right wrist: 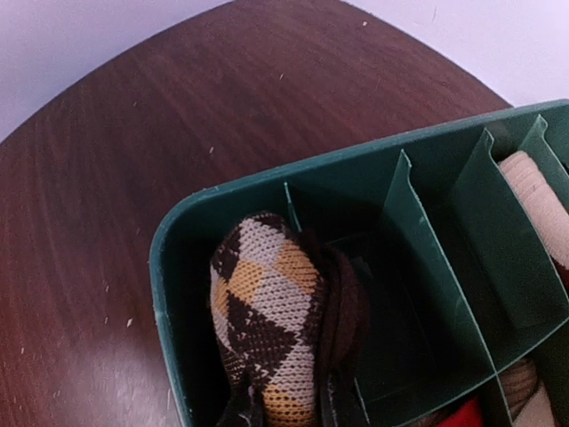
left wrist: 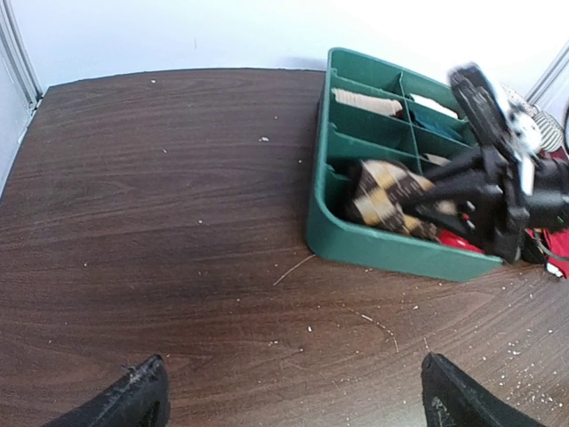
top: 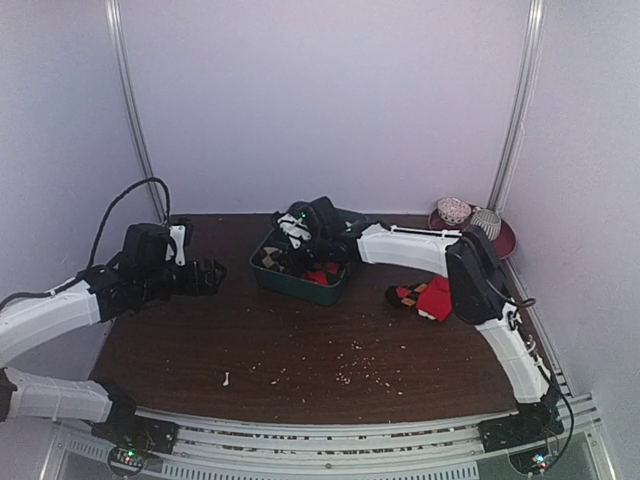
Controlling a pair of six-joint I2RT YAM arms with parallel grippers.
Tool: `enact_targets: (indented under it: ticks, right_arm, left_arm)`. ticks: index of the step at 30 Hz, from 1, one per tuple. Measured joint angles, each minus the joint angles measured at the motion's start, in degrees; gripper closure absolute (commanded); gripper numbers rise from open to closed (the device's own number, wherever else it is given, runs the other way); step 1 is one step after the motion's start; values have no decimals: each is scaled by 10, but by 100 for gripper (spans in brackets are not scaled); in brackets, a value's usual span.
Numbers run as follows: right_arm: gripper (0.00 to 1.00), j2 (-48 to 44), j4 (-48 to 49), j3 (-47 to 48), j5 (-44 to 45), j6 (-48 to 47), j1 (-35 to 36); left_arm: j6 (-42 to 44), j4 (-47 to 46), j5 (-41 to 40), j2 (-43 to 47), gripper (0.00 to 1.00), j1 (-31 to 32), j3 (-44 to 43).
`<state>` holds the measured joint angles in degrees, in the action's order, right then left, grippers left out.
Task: Roll the socks
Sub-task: Move the storage box to the center of the board, then place the sock in the storage box.
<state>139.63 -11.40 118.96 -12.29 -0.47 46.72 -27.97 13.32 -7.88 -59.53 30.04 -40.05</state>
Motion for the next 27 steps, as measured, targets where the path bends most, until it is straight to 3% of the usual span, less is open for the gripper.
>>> enact_targets:
  ticks: [3,7,15,27]
  right_arm:
    - [100,-69,21,-108,-5,-21,9]
    - [100,-114,46,-180,-11,-56,16]
    - [100,-148,103,-242,-29,-118,17]
    - [100,-145,137,-239,-77,-137,16]
  left_arm:
    - [0,0,2,0,3,0,0]
    - [0,0,2,-7,3,0,0]
    - [7,1,-5,-29,3,0,0]
    - [11,3,-21,-50,3,0,0]
